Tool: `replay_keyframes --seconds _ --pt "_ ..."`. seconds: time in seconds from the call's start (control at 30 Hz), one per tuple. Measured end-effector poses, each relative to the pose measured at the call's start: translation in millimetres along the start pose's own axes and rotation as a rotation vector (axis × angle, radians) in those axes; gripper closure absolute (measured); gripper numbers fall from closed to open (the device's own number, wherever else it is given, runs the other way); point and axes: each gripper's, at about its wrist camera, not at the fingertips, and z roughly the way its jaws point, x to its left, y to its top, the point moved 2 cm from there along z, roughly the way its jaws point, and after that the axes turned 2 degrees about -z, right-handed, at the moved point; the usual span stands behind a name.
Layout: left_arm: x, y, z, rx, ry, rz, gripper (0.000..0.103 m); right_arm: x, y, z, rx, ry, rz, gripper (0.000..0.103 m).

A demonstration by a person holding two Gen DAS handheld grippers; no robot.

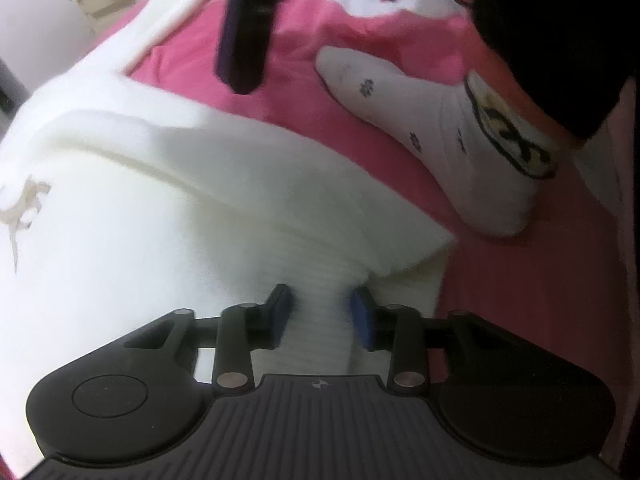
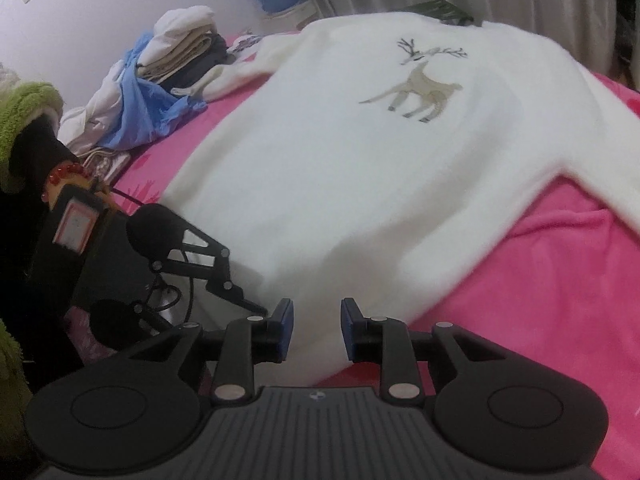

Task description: Fold clothes

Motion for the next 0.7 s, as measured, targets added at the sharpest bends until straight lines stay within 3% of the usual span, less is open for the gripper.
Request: replay_keyframes --seconds 0.07,0.2,0.27,0.33,0.4,0.5,0.57,0.63,0.7 --pt "8 2 -1 -0.003 -0.013 -0.030 0.095 12 0 2 0.012 0.017 -0.089 0.073" --pt "24 6 -9 0.006 -0.046 -0.097 0.095 38 1 12 0.053 0.057 -0.267 0.070" --pt "18 7 -9 0.022 -0.065 -0.071 0.086 45 0 18 0.072 0.065 -0.297 0.069" --pt "6 8 -8 0.019 -0.044 -0.017 0.059 47 -2 23 0.082 0.075 -0.301 0.069" --pt "-6 7 -5 -0.002 0.008 0.044 0.052 47 -4 25 0.091 0.075 -0.297 0.069" --pt "-17 7 5 -0.018 0.049 0.094 0.051 48 -6 27 0.098 0.072 -0.283 0.069" --pt "-16 7 7 -0.034 0.052 0.089 0.057 48 -9 28 0.103 0.075 -0.277 0.069" --pt "-5 8 3 -0.045 0.042 0.037 0.088 50 -12 29 0.110 0.072 -0.296 0.069" --pt "15 9 -6 -0.042 0.028 -0.075 0.095 55 -15 30 0.116 0.071 -0.333 0.069"
